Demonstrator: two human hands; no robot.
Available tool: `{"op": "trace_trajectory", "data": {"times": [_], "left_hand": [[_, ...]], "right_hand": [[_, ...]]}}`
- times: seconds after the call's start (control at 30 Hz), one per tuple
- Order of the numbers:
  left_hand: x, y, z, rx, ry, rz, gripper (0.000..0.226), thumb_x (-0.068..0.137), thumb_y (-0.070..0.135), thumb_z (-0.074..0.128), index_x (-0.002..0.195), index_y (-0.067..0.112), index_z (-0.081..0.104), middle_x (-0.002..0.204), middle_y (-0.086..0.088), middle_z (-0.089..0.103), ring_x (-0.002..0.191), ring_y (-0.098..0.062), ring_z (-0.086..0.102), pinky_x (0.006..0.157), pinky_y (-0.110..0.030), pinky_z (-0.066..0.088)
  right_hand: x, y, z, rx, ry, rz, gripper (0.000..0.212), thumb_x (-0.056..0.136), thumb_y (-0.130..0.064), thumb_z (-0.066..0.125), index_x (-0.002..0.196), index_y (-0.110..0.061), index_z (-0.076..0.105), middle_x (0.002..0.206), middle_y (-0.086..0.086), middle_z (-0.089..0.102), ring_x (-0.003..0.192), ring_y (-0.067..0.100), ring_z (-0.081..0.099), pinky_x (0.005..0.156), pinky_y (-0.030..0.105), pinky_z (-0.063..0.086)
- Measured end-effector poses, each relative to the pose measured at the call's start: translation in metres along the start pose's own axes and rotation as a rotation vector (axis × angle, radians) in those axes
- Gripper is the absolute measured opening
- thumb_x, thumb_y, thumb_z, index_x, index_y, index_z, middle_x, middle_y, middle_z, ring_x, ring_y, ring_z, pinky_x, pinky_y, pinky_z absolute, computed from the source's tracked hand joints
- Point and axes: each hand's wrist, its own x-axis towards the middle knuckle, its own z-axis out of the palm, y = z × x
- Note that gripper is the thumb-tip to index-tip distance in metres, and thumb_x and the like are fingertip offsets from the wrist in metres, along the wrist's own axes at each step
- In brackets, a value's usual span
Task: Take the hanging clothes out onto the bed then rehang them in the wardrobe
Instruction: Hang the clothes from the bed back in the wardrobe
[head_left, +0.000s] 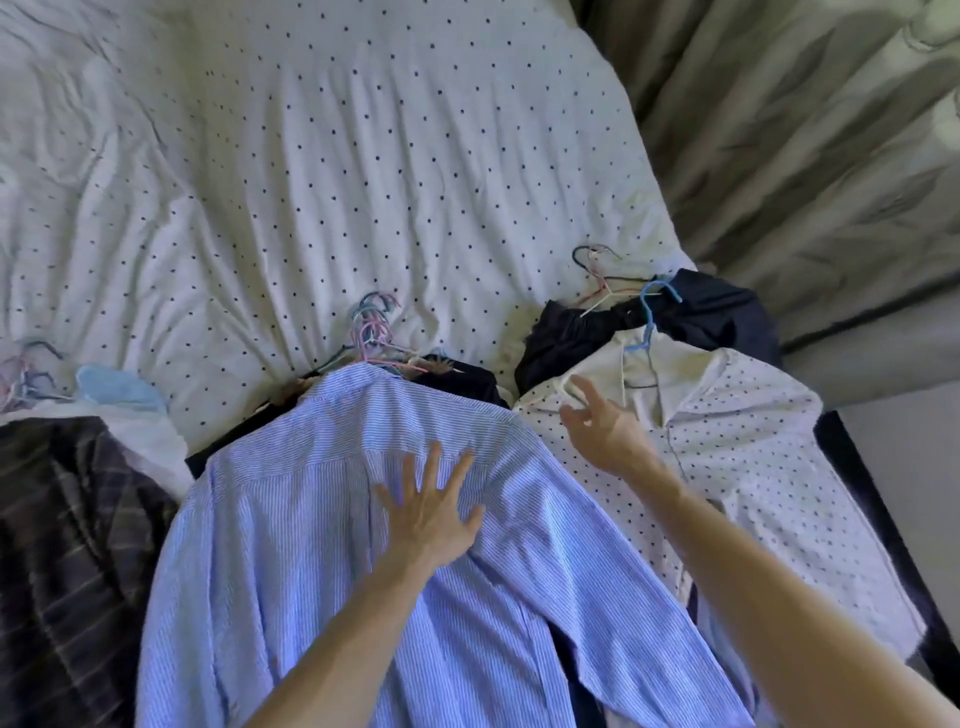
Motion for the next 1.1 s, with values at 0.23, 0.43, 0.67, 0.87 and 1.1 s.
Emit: {"op": "trace_trajectory", "data": {"times": [0.23,0.43,0.67,0.87,1.1], "left_hand": [[0.016,0.012,0.036,0.056,-0.084,-0.132,0.079,0.09,0.08,0.023,0.146,0.054,-0.025,0.153,0.009,-0.045,0.149,-0.037,-0.023,0.104,-0.081,0.004],[0.009,-0.002,0.035,0.113,-0.19,-0.207,0.081,0.087,0.083,0.019,0.149,0.052,-0.022,0.159,0.009,-0.034,0.151,-0.029,-0.02,0.104,-0.081,0.006],[-0.018,0.014,-0.004,0.141,-0.339,-0.184,0.073,0.097,0.067,0.032,0.158,0.041,0.0,0.168,0.001,-0.003,0.154,-0.028,0.0,0.111,-0.072,0.012],[-0.057,0.073,-0.061,0.205,-0.276,0.054,0.055,0.095,0.059,0.04,0.141,0.03,0.048,0.144,-0.003,0.051,0.135,-0.028,0.043,0.11,-0.054,0.03],[-0.153,0.198,-0.127,0.204,0.012,0.622,0.046,0.096,0.05,0.046,0.138,0.033,0.052,0.136,-0.001,0.059,0.127,-0.027,0.051,0.106,-0.045,0.041]], "right_hand": [[0.077,-0.004,0.007,-0.124,-0.251,0.141,0.05,0.096,-0.054,0.026,0.127,-0.022,0.05,0.085,0.008,0.073,0.065,0.026,0.07,0.087,0.041,0.056],[0.04,0.014,-0.009,0.109,0.141,0.206,0.018,0.087,-0.018,0.047,0.097,-0.004,0.052,0.077,0.002,0.038,0.091,0.033,0.053,0.089,0.045,0.047],[-0.061,0.065,-0.066,0.363,0.593,0.261,0.009,0.087,-0.003,0.039,0.089,-0.011,0.041,0.084,0.008,0.053,0.074,0.029,0.044,0.064,0.036,0.033],[-0.212,0.103,-0.117,0.374,0.869,0.287,0.013,0.091,0.0,0.048,0.086,-0.012,0.048,0.093,0.009,0.054,0.082,0.029,0.05,0.072,0.03,0.034],[-0.421,0.093,-0.121,0.287,1.126,0.282,0.013,0.089,0.001,0.056,0.093,-0.011,0.056,0.093,0.004,0.055,0.079,0.022,0.052,0.069,0.033,0.041]]}}
